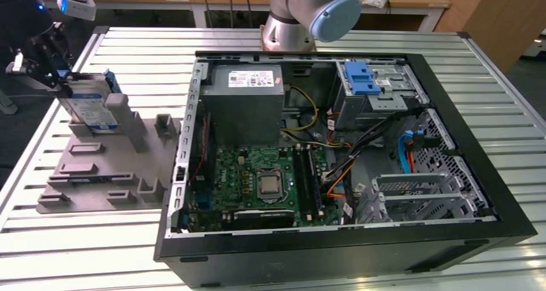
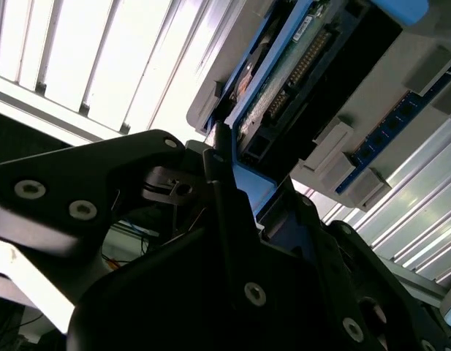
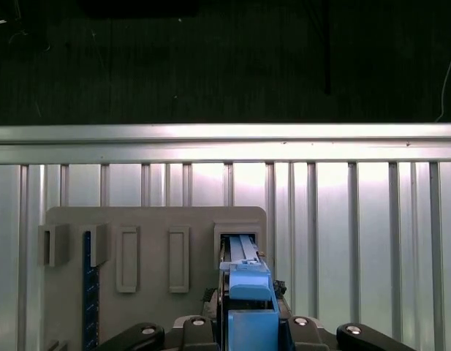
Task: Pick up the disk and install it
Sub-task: 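Pick up the disk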
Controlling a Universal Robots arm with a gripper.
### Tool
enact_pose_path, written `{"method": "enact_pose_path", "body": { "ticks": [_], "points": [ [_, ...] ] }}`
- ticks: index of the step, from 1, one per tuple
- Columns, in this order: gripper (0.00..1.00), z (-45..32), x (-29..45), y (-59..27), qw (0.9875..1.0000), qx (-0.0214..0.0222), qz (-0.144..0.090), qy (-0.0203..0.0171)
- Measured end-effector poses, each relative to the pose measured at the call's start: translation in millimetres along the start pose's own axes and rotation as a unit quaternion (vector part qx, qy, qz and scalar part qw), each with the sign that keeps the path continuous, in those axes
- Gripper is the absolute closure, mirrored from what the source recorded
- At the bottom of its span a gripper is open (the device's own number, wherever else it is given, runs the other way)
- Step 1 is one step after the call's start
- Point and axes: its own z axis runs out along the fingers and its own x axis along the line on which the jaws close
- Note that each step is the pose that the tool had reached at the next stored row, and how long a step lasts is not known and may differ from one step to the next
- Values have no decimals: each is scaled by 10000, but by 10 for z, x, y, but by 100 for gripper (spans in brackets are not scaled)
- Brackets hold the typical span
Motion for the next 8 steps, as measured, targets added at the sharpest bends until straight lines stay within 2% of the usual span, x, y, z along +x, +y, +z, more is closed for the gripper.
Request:
{"method": "enact_pose_path", "body": {
  "ticks": [4, 8],
  "points": [
    [64, -7, 0, 0, 10000, 1, 0, -1],
    [64, -52, 0, 1, 10000, 0, 0, 0]
  ]
}}
